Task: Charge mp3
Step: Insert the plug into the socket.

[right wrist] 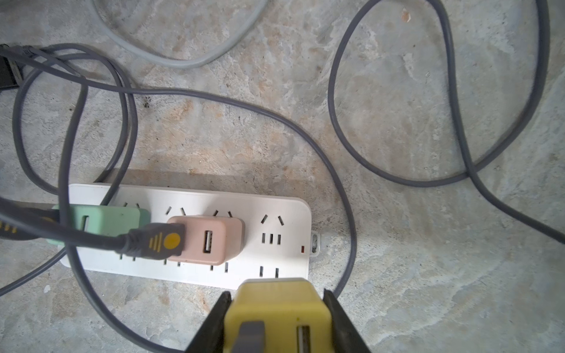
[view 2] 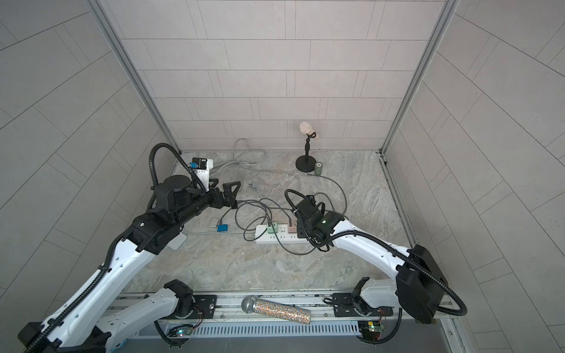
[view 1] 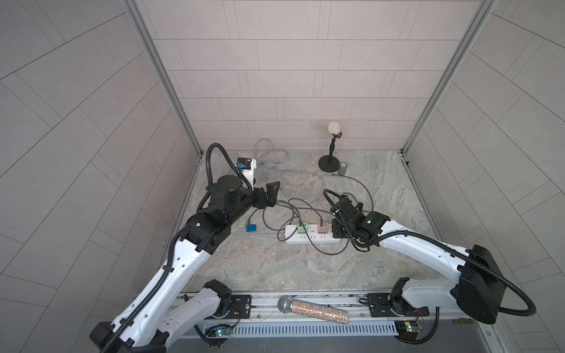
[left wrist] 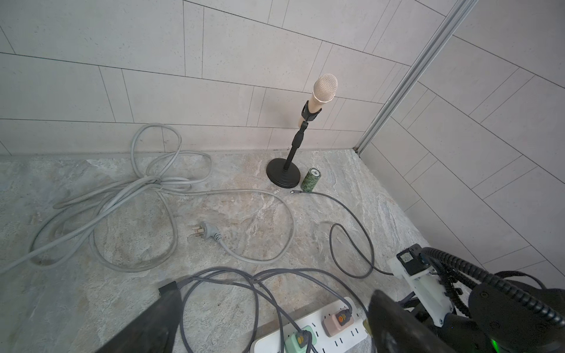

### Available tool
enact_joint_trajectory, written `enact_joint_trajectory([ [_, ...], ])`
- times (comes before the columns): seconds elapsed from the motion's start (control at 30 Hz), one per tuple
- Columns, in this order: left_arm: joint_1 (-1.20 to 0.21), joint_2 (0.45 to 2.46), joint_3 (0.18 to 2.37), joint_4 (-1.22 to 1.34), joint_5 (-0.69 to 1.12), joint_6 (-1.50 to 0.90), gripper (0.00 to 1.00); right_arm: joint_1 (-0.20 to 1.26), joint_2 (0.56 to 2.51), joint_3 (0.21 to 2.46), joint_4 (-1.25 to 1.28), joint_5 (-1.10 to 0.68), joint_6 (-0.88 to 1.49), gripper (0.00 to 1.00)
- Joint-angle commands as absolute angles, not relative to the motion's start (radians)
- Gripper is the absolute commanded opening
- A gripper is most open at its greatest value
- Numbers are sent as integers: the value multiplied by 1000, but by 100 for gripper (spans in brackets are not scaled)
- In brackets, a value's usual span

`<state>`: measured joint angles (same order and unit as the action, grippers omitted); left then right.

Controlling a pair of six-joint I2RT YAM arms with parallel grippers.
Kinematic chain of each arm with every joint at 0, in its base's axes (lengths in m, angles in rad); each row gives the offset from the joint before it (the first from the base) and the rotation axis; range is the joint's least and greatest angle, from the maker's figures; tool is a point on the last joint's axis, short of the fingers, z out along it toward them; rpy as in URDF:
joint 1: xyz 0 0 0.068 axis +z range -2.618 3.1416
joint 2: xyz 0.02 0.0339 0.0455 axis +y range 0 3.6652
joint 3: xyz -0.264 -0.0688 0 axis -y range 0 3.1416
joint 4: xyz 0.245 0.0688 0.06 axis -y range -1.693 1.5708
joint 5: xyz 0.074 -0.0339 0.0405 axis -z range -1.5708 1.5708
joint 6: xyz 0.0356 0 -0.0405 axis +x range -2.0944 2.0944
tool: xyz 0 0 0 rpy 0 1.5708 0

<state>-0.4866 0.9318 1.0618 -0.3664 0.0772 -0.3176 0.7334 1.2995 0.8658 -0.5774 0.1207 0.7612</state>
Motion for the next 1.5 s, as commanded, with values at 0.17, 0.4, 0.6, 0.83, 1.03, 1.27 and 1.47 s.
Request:
enact_joint_trajectory([
  [0.17, -466, 900, 1069, -383, 59, -322, 99, 746, 1321, 818, -501, 152, 789, 0],
  [0.4, -454, 891, 1065, -386, 53, -319, 100, 750, 1330, 788, -463, 156, 804, 0],
  [0.6, -443, 884, 1061, -386, 54, -316, 100, 750, 1329, 763, -425, 167, 810, 0],
  [0.83, -434, 878, 1052, -387, 66, -320, 100, 752, 1334, 743, -414, 157, 814, 0],
  [1.03, -429, 867, 1044, -387, 67, -323, 99, 765, 1310, 719, -436, 157, 828, 0],
  [1.27, -423, 865, 1038, -380, 74, -332, 99, 769, 1273, 719, -481, 185, 831, 0],
  [1.47, -420, 858, 1028, -374, 75, -334, 99, 781, 1306, 706, -454, 187, 837, 0],
])
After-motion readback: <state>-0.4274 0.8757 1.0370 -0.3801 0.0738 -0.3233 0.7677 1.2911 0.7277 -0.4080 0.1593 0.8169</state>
